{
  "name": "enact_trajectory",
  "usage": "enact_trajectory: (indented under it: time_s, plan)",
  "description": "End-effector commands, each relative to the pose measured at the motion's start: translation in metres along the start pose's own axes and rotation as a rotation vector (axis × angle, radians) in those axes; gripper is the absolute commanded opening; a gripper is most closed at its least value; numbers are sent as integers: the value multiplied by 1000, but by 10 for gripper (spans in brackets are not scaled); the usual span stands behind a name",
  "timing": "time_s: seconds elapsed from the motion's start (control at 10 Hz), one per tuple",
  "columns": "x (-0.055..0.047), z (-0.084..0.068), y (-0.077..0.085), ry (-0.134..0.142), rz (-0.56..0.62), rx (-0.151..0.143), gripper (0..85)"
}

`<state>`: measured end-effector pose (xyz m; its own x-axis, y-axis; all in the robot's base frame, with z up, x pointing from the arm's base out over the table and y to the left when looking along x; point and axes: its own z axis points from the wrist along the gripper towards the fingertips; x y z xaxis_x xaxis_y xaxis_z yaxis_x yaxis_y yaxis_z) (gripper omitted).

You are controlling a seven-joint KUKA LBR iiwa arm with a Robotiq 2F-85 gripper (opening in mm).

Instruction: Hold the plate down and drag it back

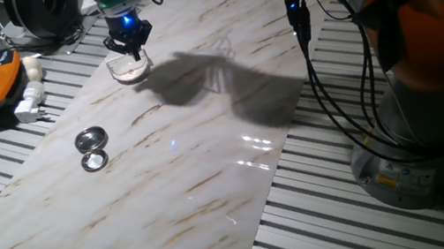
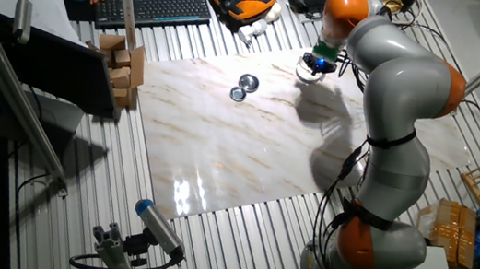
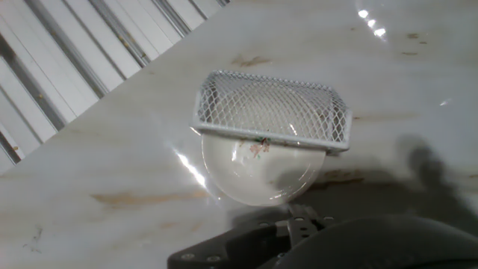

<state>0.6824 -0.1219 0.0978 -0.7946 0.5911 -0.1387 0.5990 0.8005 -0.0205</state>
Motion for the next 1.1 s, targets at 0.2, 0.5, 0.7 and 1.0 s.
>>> enact_trajectory:
  time_s: [0.2, 0.5, 0.7, 1.0]
  plan:
    - [-1, 1, 1, -20, 28, -22, 0]
    - [-8, 9, 2, -45, 70, -2, 0]
    - [-11, 14, 3, -40, 69, -6, 0]
    - [-18, 22, 9, -20, 46, -24, 0]
